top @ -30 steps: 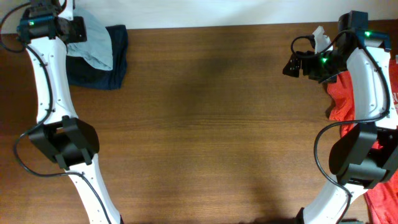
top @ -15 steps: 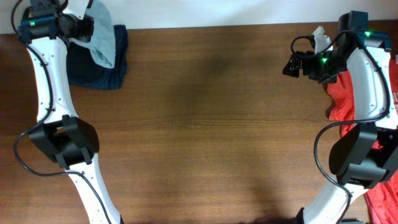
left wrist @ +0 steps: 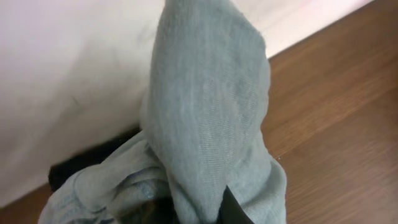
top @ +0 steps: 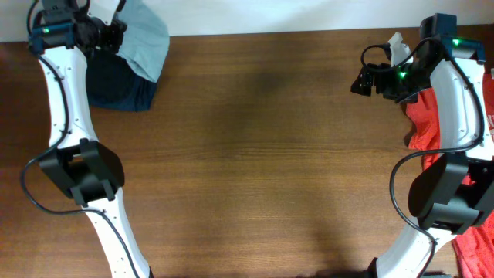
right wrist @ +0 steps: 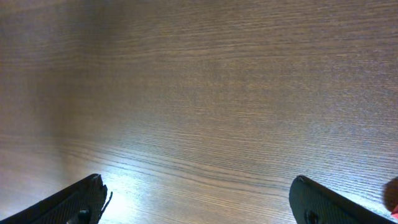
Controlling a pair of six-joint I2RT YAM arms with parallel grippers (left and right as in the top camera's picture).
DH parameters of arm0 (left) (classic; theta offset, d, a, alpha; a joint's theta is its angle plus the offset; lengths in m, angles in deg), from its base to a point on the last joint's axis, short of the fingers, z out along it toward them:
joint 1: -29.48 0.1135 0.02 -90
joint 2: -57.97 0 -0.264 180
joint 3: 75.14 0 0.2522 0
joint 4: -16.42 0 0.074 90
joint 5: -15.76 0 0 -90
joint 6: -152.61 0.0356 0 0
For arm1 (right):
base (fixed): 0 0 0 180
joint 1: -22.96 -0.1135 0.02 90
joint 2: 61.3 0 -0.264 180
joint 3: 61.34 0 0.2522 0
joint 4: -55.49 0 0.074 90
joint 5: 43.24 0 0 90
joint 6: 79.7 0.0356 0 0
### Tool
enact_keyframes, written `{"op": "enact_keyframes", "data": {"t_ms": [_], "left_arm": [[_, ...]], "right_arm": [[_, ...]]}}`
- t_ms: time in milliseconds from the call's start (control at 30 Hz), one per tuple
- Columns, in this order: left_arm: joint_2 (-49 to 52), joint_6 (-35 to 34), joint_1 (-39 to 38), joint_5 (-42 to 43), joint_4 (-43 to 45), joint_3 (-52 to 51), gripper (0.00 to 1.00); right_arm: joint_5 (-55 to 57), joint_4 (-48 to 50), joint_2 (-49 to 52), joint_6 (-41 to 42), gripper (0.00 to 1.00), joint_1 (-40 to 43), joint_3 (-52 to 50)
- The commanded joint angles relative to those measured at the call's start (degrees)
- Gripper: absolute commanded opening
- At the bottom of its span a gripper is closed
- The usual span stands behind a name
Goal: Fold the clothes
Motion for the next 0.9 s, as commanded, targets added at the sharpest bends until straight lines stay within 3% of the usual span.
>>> {"op": "enact_keyframes", "data": {"t_ms": [0,100,800,833,867], "left_arm": [[2.29,3.02,0.57,-7.89,0.39,1.14,0.00],[2.82,3.32,1.18,-11.45,0.55,1.14,0.00],[3.78,3.26,9.53,-11.32,1.53,-2.60,0.00],[3.78,3.23,9.64,-11.39,2.03,-3.54,0.01],[3.78,3.21,9.86,-11.82,2.49,-4.26,0.10]], "right_arm": [[0.28,-0.20,-0.48,-0.42,0.99,0.17,0.42],[0.28,-0.20,-0.48,-0.42,0.99,0.17,0.42],[0.28,-0.20,-0.48,-0.42,0.99,0.17,0.42],[0.28,-0.20,-0.48,-0.42,0.98,0.17,0.42],[0.28,-0.20,-0.48,-0.42,0.99,0.17,0.42]]}}
